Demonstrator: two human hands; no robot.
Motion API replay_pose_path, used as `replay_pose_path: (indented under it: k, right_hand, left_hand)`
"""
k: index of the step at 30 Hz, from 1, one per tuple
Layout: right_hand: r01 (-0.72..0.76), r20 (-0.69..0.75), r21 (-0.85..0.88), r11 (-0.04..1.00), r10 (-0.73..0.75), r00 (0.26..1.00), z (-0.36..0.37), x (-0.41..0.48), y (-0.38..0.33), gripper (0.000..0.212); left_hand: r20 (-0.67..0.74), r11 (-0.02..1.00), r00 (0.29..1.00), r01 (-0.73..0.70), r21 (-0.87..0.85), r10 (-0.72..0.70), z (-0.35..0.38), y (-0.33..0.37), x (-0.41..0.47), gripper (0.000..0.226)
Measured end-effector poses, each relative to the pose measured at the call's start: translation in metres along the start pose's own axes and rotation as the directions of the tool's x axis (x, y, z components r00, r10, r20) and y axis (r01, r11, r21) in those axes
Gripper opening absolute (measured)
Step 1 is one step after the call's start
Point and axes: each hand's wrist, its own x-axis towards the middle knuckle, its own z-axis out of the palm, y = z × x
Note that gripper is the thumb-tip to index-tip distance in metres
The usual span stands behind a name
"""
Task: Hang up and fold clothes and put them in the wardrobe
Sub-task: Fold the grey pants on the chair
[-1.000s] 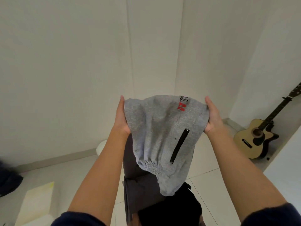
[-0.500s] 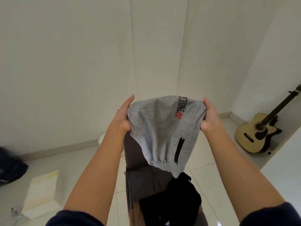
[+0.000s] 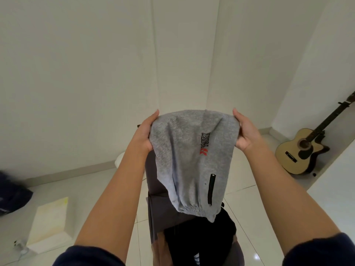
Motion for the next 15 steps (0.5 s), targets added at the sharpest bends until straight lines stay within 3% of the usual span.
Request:
replay_pose_path:
  k: [2, 4, 7, 10, 12, 15]
  right_hand:
    - [-0.035, 0.014, -0.105, 0.994, 0.036, 0.999, -0.001, 0.001, 0.003, 0.03]
    - [-0.019, 0.042, -0.171, 0.985, 0.026, 0.999, 0.0, -0.002, 0.003, 0.02]
    - [0.066, 0.107, -0.068, 0.995, -0.059, 0.993, 0.001, -0.004, -0.001, 0.023]
    - [0.175, 0.076, -0.076, 0.982, -0.169, 0.983, 0.002, -0.002, -0.003, 0.014]
    - [0.288, -0.012, -0.259, 0.922, -0.301, 0.953, 0.001, 0.002, -0.003, 0.008]
    - [0.345, -0.086, -0.609, 0.714, -0.491, 0.867, -0.002, 0.007, -0.002, 0.011]
  left_hand:
    - [-0.056, 0.997, 0.997, -0.05, 0.053, 0.053, 0.003, 0.001, -0.001, 0.027]
    - [-0.13, 0.971, 0.971, -0.18, 0.16, 0.202, 0.003, 0.0, 0.0, 0.025]
    - [-0.127, 0.841, 0.888, -0.361, 0.403, 0.442, 0.003, -0.003, 0.001, 0.021]
    - [-0.091, 0.682, 0.815, -0.411, 0.605, 0.572, 0.004, -0.003, 0.002, 0.025]
    - [-0.08, 0.567, 0.753, -0.416, 0.711, 0.653, 0.003, -0.006, 0.006, 0.029]
    - [-0.12, 0.471, 0.662, -0.383, 0.794, 0.74, 0.002, -0.012, 0.009, 0.035]
